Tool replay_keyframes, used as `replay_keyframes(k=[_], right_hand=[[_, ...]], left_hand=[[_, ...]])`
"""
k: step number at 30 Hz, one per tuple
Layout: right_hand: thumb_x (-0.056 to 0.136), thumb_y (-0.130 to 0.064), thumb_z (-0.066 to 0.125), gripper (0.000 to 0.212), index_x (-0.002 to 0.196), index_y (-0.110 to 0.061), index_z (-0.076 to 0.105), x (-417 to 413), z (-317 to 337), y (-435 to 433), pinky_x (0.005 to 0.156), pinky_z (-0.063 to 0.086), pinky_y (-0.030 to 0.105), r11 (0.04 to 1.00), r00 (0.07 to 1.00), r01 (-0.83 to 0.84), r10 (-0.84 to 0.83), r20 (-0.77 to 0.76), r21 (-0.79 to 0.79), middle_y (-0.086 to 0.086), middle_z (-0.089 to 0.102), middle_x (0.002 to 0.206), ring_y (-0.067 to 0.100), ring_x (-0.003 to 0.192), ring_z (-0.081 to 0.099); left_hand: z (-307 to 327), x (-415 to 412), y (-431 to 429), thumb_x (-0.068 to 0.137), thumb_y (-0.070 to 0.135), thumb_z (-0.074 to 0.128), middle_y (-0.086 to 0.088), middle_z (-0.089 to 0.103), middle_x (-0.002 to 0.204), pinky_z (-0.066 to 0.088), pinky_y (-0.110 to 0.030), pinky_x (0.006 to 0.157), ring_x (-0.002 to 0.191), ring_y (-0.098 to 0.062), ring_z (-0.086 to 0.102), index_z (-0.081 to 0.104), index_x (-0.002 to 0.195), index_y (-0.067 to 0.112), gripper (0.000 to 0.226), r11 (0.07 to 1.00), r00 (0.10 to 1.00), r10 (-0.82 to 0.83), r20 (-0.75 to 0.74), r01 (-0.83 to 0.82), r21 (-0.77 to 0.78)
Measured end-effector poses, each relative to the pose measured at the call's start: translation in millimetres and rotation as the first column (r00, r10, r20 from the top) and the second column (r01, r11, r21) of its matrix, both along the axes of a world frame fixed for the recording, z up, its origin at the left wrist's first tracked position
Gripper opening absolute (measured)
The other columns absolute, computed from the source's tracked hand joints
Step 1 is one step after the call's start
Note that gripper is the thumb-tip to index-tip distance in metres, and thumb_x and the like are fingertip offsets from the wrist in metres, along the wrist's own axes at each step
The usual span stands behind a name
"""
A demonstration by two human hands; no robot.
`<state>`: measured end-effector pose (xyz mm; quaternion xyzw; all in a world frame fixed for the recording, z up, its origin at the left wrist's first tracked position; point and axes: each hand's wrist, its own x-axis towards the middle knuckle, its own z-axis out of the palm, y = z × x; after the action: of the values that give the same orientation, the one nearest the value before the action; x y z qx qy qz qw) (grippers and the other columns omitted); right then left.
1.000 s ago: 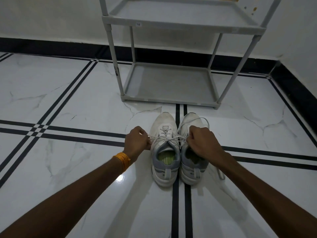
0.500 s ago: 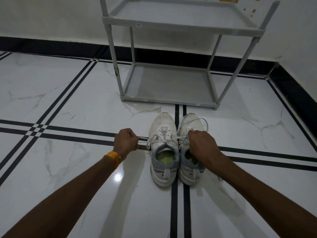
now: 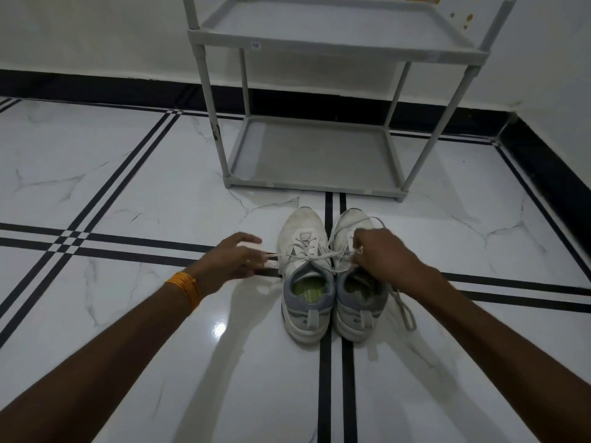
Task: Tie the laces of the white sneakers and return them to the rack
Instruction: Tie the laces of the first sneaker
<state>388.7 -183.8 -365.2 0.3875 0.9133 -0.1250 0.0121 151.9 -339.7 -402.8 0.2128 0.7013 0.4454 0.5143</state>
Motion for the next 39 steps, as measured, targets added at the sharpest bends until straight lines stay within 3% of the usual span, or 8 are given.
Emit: replay_keyframes(k=[4,8,10,18,20,23,27,39], right_hand=[[0.093,-0.014,0.053,0.030,0.122,-0.008,0.055,-9.6,18.9,-24.3,0.084,0.047,0.037,0.995,0.944,0.032,0.002,-0.330,0.097,0.010,0.061,0.116,0.026,0.098,0.060],[0.093,-0.021,0.055,0.034,0.125,-0.011,0.050,-25.0,-8.5,-56.2,0.080,0.052,0.038,0.968,0.973,-0.228,0.231,-0.022,0.102,0.010,0.060,0.119,0.027,0.096,0.064],[0.091,-0.013,0.057,0.025,0.115,-0.009,0.057,-21.8,-16.5,-52.6,0.083,0.051,0.037,0.973,0.973,-0.218,0.211,0.092,0.080,0.014,0.064,0.113,0.029,0.097,0.065],[0.090,-0.007,0.055,0.020,0.109,-0.006,0.059,-20.2,-23.7,-55.3,0.084,0.047,0.034,0.991,0.991,-0.128,0.125,0.055,0.044,0.016,0.063,0.114,0.030,0.104,0.063],[0.092,-0.005,0.051,0.023,0.114,-0.005,0.056,-22.9,-25.4,-57.3,0.085,0.048,0.034,0.987,0.988,-0.140,0.135,0.073,0.073,0.016,0.062,0.117,0.030,0.105,0.062],[0.092,-0.003,0.051,0.026,0.118,-0.003,0.054,-23.9,-25.2,-55.9,0.085,0.049,0.036,0.977,0.978,-0.171,0.153,0.144,0.123,0.017,0.061,0.119,0.030,0.108,0.061],[0.085,-0.009,0.065,0.018,0.102,-0.003,0.063,-22.0,-19.6,-53.4,0.072,0.054,0.035,0.957,0.969,-0.176,0.128,0.210,0.232,0.015,0.070,0.098,0.030,0.089,0.070],[0.091,-0.015,0.059,0.018,0.105,-0.005,0.066,-33.7,-22.7,-55.9,0.079,0.051,0.035,0.968,0.932,-0.205,0.148,0.332,0.143,0.013,0.071,0.105,0.029,0.097,0.068]], left_hand=[[15.6,19.4,17.7,0.088,0.004,0.061,-0.002,0.058,0.129,0.054,-0.025,0.079,0.110,-0.017,0.058,0.054,0.126,0.021,0.042,0.976,0.908,-0.009,-0.418,0.100,0.196],[-4.4,55.3,34.9,0.095,0.012,0.054,-0.004,0.056,0.137,0.040,-0.032,0.107,0.126,-0.018,0.049,0.054,0.135,0.019,0.040,0.856,0.530,-0.215,-0.820,0.507,0.103],[-19.0,56.9,34.9,0.097,0.015,0.051,-0.008,0.059,0.133,0.041,-0.034,0.108,0.122,-0.022,0.053,0.056,0.132,0.013,0.036,0.836,0.428,-0.282,-0.859,0.549,-0.001],[-39.1,59.0,21.5,0.095,0.024,0.059,-0.010,0.061,0.113,0.053,-0.039,0.091,0.102,-0.025,0.060,0.061,0.124,0.014,0.031,0.905,0.450,-0.154,-0.880,0.421,0.056],[-42.1,63.2,15.8,0.091,0.026,0.065,-0.010,0.060,0.116,0.056,-0.037,0.087,0.097,-0.025,0.064,0.058,0.126,0.013,0.038,0.887,0.290,-0.203,-0.935,0.459,-0.050],[-40.0,56.8,7.2,0.085,0.020,0.071,-0.013,0.064,0.097,0.059,-0.036,0.058,0.069,-0.025,0.067,0.061,0.108,0.007,0.028,0.834,-0.053,-0.183,-0.982,0.521,-0.183],[-35.6,30.1,5.9,0.082,0.015,0.072,-0.010,0.060,0.074,0.050,-0.032,0.039,0.049,-0.023,0.057,0.061,0.098,0.008,0.021,0.750,-0.280,-0.147,-0.949,0.594,-0.291],[-42.8,9.8,-1.6,0.078,0.013,0.076,-0.009,0.071,0.074,0.055,-0.028,0.049,0.055,-0.022,0.066,0.060,0.101,0.010,0.028,0.750,-0.219,-0.146,-0.965,0.611,-0.252]])
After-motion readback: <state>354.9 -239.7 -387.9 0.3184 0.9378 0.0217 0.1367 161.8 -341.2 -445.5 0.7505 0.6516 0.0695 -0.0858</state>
